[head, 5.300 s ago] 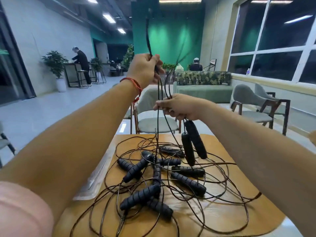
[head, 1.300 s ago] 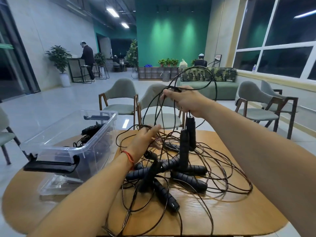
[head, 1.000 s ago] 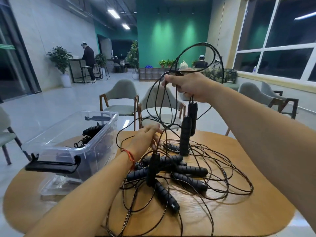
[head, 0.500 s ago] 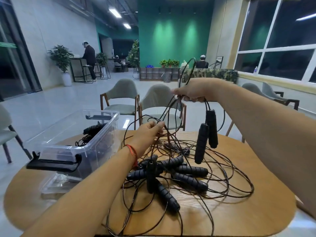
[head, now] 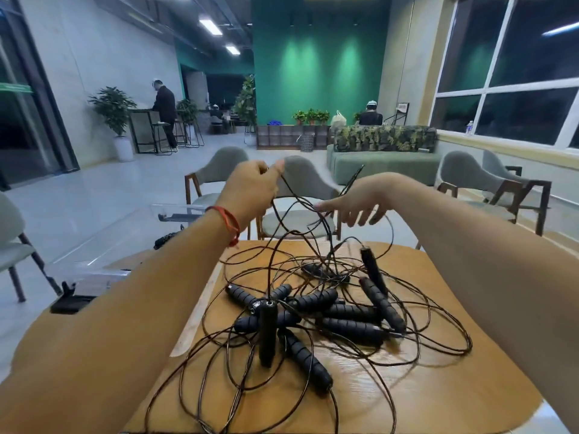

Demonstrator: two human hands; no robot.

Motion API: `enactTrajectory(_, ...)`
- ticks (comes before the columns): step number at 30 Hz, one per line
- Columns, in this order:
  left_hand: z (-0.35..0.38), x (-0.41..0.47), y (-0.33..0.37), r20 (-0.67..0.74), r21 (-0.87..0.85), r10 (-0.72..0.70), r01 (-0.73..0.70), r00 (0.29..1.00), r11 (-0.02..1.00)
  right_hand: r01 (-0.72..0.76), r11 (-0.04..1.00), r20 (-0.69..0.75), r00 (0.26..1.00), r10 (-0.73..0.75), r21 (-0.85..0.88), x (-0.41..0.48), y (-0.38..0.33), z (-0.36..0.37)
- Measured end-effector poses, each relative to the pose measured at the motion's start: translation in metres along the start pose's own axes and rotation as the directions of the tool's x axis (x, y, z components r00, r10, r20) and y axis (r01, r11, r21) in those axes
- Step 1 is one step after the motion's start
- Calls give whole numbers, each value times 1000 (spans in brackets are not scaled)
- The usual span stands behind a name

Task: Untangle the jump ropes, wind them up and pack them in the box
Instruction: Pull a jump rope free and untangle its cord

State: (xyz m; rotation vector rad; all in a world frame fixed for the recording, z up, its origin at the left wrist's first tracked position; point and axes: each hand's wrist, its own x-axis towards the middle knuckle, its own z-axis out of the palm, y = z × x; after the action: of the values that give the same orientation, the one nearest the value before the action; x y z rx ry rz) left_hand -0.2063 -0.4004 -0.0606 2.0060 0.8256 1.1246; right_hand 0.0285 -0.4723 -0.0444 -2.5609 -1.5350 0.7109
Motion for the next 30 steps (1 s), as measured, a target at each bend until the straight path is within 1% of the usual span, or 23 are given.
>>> enactTrajectory(2,-7,12,16,-2,-2,15,-15,1000,1000,-61,998,38,997,61,-22,-9,-7,-5)
enactTrajectory(4,-14,24,28,-17,6,51,-51,999,999,-67,997,114,991,71,-32,-21,-15,-11)
enactTrajectory(6,-20,35,38,-60,-11,82,-83,995,996,21,999,236,971,-27,27,-32,-20,-17)
enactTrajectory(8,-25,47,45,-106,-61,76,-82,991,995,148,968,341,916,-211,202,-43,-20,-25)
enactTrajectory(9,-28,53,48,-120,-83,66,-77,991,994,207,927,347,884,-315,313,-47,-19,-29)
enactTrajectory(10,-30,57,51,-122,-93,62,-73,991,993,261,868,312,858,-409,423,-50,-20,-31)
enactTrajectory(11,-31,60,54,-114,-89,64,-74,991,993,311,799,236,844,-481,515,-51,-23,-32)
enactTrajectory(12,-31,63,57,-97,-77,73,-81,993,994,367,726,123,842,-525,581,-50,-27,-31)
enactTrajectory(13,-31,64,61,-78,-64,90,-95,993,993,439,674,-20,846,-533,595,-47,-33,-30)
enactTrajectory(14,-30,64,64,-60,-50,110,-113,992,992,506,662,-160,844,-512,553,-44,-40,-26)
enactTrajectory(15,-28,63,69,-50,-36,137,-138,989,990,554,681,-281,832,-479,479,-41,-46,-24)
enactTrajectory(16,-26,63,71,-51,-22,164,-165,985,986,567,721,-355,820,-449,398,-38,-52,-21)
enactTrajectory(18,-23,64,76,-61,-18,210,-211,976,977,537,794,-410,817,-406,285,-37,-62,-17)
enactTrajectory(20,-22,64,77,-59,-27,229,-231,972,973,537,808,-451,799,-397,241,-36,-68,-14)
enactTrajectory(21,-21,64,76,-57,-21,234,-235,971,972,540,806,-509,778,-368,242,-34,-70,-14)
enactTrajectory(22,-21,65,75,-62,0,238,-239,969,971,551,797,-588,740,-328,249,-32,-72,-13)
enactTrajectory(23,-22,65,72,-75,32,244,-242,967,970,571,784,-675,680,-285,245,-28,-73,-11)
enactTrajectory(24,-23,66,69,-90,66,246,-241,965,968,602,770,-755,601,-262,212,-24,-73,-9)
enactTrajectory(26,-25,66,65,-102,101,229,-219,968,971,638,765,-873,419,-250,87,-19,-71,-6)
enactTrajectory(27,-26,67,64,-98,108,217,-207,971,972,631,776,-912,326,-249,14,-17,-70,-4)
enactTrajectory(28,-27,66,64,-93,111,209,-199,973,974,604,796,-936,252,-247,-48,-14,-70,-2)
enactTrajectory(29,-27,66,65,-83,99,201,-193,976,976,575,813,-942,217,-254,-86,-12,-71,-1)
enactTrajectory(30,-28,64,67,-71,56,192,-188,979,981,555,828,-931,257,-260,-78,-11,-72,-1)
